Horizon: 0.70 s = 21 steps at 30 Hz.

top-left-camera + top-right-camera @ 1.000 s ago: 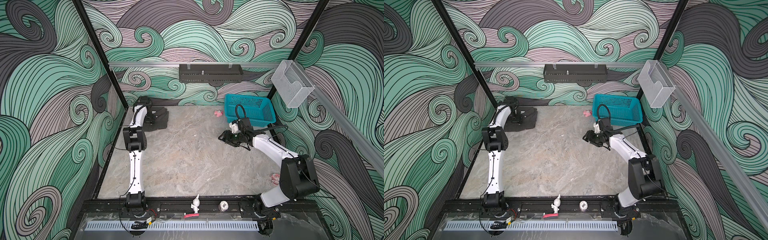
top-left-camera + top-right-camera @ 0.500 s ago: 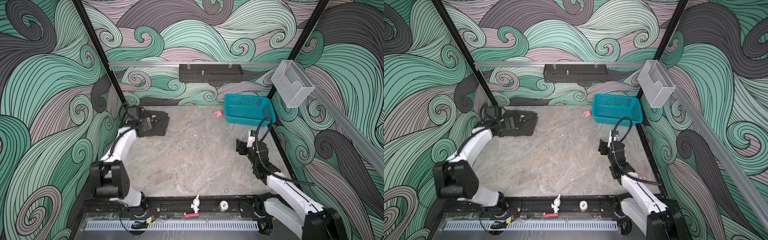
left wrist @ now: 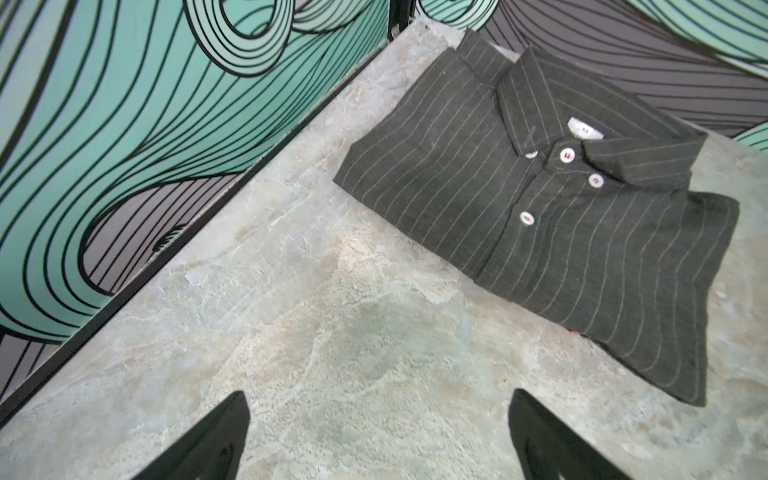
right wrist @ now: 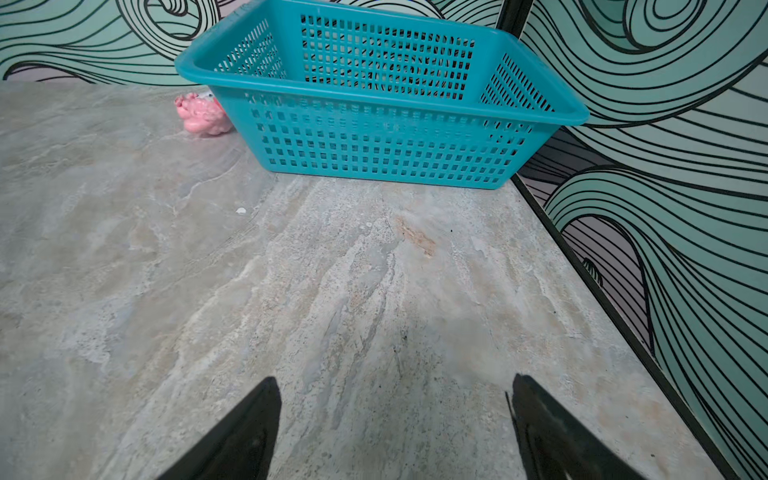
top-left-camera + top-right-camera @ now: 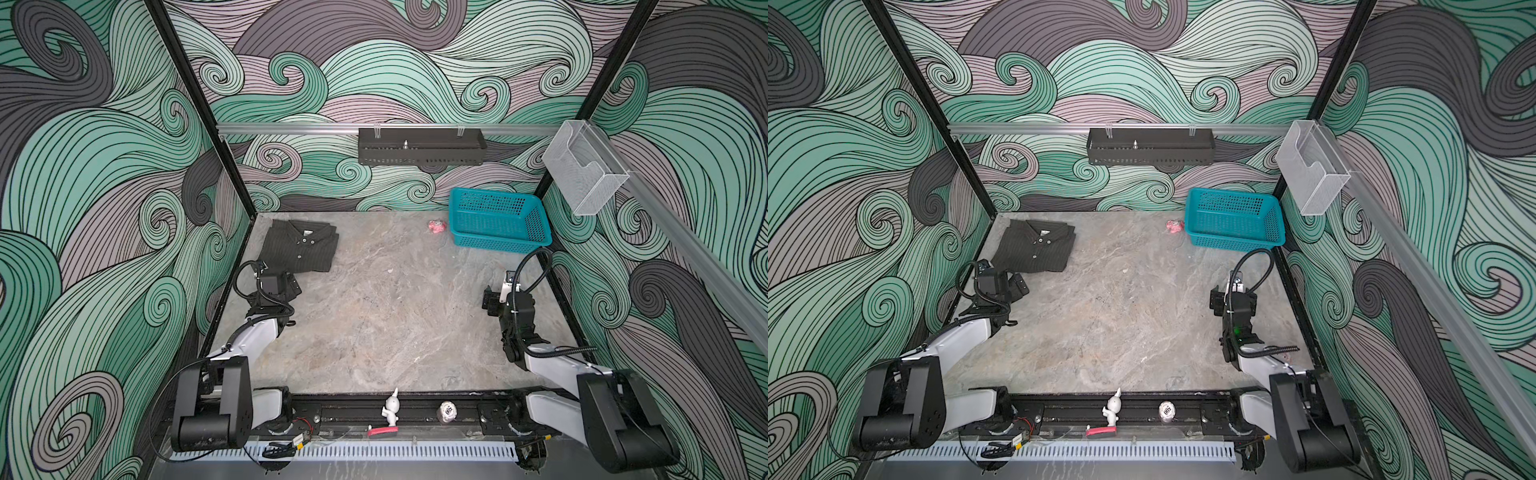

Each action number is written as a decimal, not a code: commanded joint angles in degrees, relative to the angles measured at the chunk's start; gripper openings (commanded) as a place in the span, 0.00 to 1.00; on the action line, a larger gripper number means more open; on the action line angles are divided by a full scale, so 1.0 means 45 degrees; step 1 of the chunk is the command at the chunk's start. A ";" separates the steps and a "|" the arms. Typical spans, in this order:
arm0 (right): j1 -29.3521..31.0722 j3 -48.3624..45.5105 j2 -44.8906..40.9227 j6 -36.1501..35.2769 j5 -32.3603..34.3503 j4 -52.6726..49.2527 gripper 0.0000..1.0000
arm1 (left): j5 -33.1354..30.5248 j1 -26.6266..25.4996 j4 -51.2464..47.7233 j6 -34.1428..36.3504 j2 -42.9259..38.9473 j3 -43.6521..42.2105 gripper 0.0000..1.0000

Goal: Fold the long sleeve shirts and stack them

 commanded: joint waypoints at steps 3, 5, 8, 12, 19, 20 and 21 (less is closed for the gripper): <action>-0.0310 0.0711 0.1223 -0.0068 -0.0987 0.2176 0.87 | -0.1013 -0.0019 0.1895 0.0157 -0.0242 -0.0451 0.99; -0.0451 0.0751 0.1904 0.0145 -0.1235 0.2817 0.87 | -0.1078 -0.0019 0.2434 0.0223 -0.0270 -0.0816 0.99; -0.0550 0.0815 0.3001 0.0215 -0.1302 0.3821 0.88 | -0.1126 -0.0019 0.3548 0.0613 -0.0237 -0.1408 0.99; -0.0679 0.1008 0.4438 0.0303 -0.1418 0.4957 0.88 | -0.0996 0.0016 0.4924 0.1308 0.0029 -0.1926 0.99; -0.0843 0.1888 0.4204 0.0118 -0.2495 0.2900 0.90 | -0.0196 0.0101 0.7048 0.2009 0.1564 -0.1987 0.99; -0.0909 0.1883 0.4188 0.0108 -0.2665 0.2867 0.98 | -0.0030 0.0099 0.7487 0.2233 0.1869 -0.1991 0.99; -0.0937 0.1873 0.4270 0.0137 -0.2739 0.3022 0.99 | 0.0313 0.0099 0.7263 0.2354 0.1989 -0.1806 0.99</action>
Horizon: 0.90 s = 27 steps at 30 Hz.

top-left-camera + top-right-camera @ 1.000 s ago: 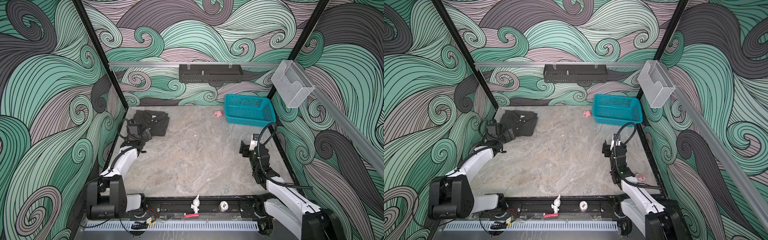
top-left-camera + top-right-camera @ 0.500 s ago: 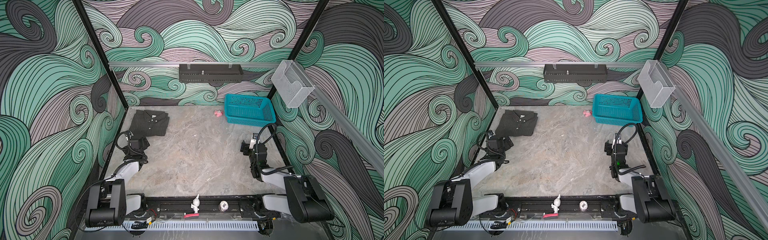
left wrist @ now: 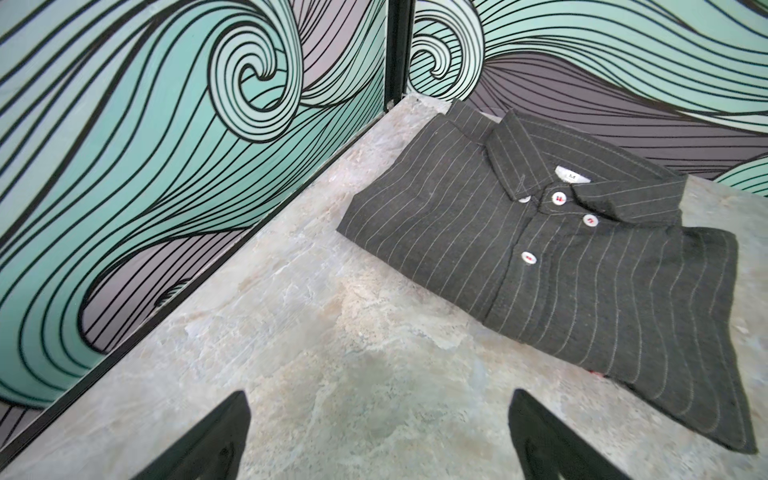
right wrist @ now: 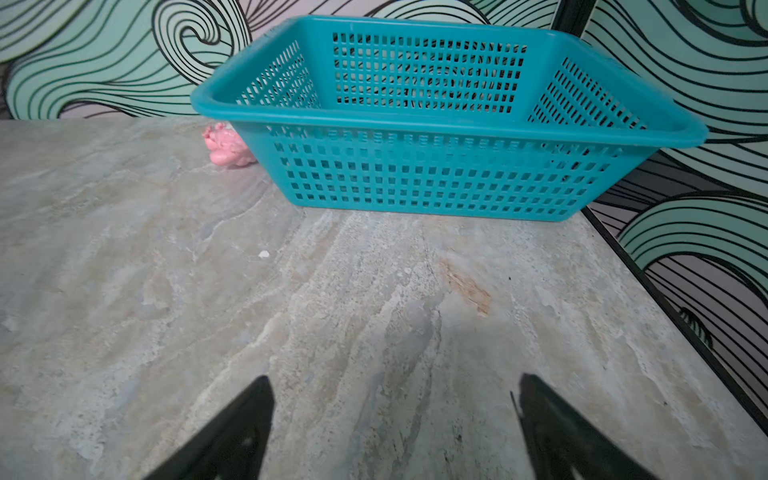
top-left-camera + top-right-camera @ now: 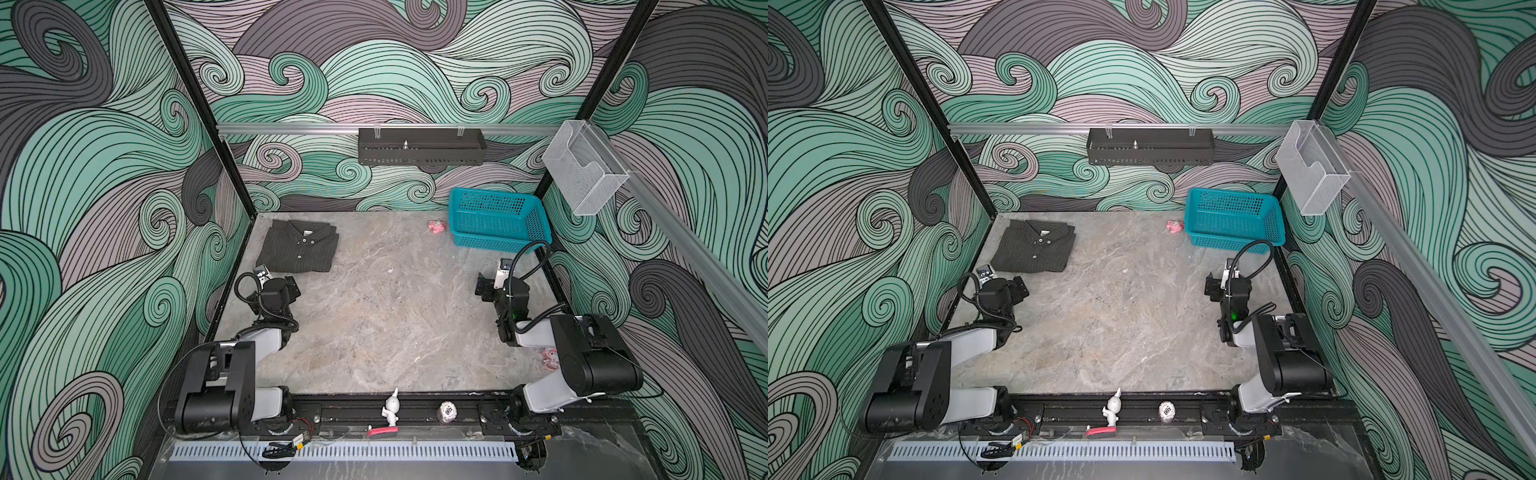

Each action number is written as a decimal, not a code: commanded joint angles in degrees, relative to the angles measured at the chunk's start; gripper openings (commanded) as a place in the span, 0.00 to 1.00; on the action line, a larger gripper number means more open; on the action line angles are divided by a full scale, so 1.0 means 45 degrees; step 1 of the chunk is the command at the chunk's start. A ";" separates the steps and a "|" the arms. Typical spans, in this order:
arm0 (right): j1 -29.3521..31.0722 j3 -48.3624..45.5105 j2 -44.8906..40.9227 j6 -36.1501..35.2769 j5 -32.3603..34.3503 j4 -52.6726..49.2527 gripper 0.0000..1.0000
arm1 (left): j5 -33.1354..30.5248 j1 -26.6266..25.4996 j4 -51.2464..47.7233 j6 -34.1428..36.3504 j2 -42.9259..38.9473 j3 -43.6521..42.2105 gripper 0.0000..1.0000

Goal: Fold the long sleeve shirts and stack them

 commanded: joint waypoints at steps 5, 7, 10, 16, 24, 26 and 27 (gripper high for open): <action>-0.0160 0.0396 -0.0068 0.0130 -0.0364 -0.0656 1.00 | 0.2662 0.0015 0.2374 0.2059 0.2182 0.0677 0.99; -0.0152 0.0411 -0.0095 0.0079 -0.0382 -0.0749 1.00 | 0.2927 -0.0020 0.3195 0.2359 0.2575 0.0508 0.99; -0.0141 0.0394 -0.0123 0.0075 -0.0368 -0.0726 1.00 | 0.2675 -0.0021 0.0478 0.1647 0.1856 0.1293 0.99; -0.0066 0.0474 -0.0078 -0.0003 -0.0266 -0.0805 1.00 | 0.2801 -0.0023 0.1346 0.2016 0.2093 0.1080 0.99; -0.0071 0.0494 -0.0053 0.0001 -0.0251 -0.0833 0.99 | 0.2712 -0.0023 0.1041 0.1873 0.1959 0.1108 0.99; -0.0064 0.0497 -0.0059 0.0012 -0.0236 -0.0829 0.99 | 0.2689 -0.0024 0.1047 0.1861 0.1956 0.1116 0.98; -0.0069 0.0501 -0.0050 0.0016 -0.0250 -0.0821 1.00 | 0.2690 -0.0040 0.0999 0.1847 0.1936 0.1116 0.99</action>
